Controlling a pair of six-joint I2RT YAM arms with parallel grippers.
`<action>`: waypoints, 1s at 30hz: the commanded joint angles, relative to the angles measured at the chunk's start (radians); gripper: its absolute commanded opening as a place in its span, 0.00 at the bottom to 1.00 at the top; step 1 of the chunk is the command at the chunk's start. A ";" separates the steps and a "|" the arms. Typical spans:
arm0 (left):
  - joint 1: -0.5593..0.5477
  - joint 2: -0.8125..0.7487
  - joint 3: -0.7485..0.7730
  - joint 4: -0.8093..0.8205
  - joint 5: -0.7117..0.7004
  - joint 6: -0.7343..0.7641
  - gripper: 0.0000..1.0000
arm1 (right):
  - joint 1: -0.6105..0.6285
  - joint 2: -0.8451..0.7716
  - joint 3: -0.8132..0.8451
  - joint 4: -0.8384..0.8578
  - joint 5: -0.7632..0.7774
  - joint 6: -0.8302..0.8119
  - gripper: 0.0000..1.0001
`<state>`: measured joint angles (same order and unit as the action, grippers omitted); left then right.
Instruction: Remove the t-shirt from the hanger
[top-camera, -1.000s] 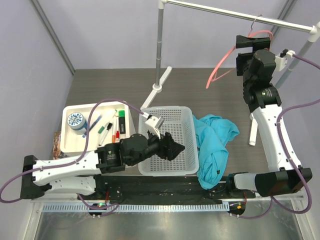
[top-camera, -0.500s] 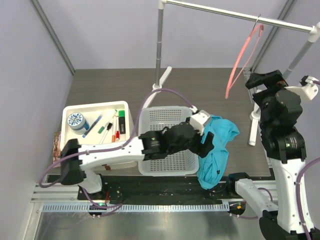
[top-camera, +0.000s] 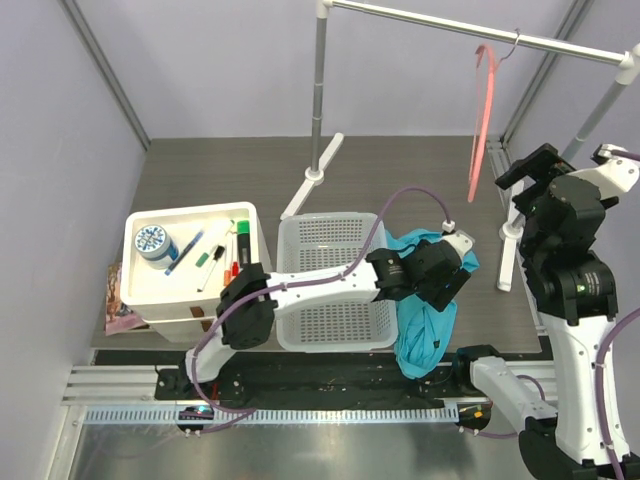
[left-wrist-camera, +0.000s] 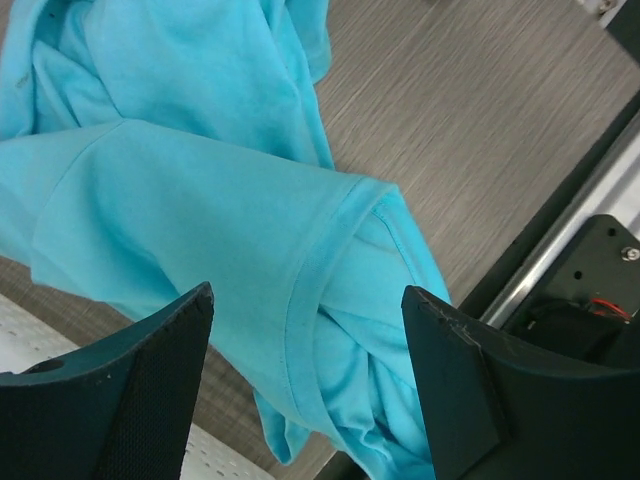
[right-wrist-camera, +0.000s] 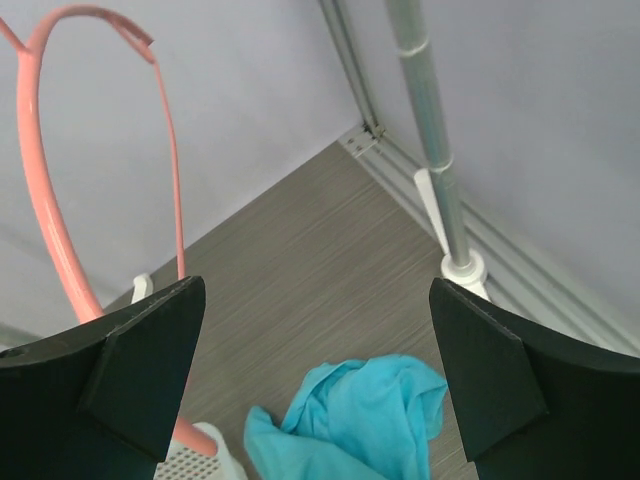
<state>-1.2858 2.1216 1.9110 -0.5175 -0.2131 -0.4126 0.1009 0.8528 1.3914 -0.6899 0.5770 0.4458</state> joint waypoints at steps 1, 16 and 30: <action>0.009 0.067 0.109 -0.065 -0.009 0.024 0.77 | 0.008 -0.029 0.060 -0.005 0.119 -0.094 1.00; 0.016 0.290 0.089 -0.006 -0.014 -0.043 0.46 | 0.014 -0.031 0.043 0.019 -0.043 -0.007 1.00; 0.031 -0.136 0.117 -0.036 -0.006 0.081 0.00 | 0.022 -0.078 0.066 0.053 -0.062 0.017 1.00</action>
<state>-1.2633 2.2791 2.0132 -0.5865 -0.2012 -0.3950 0.1146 0.7906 1.4220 -0.6952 0.5209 0.4519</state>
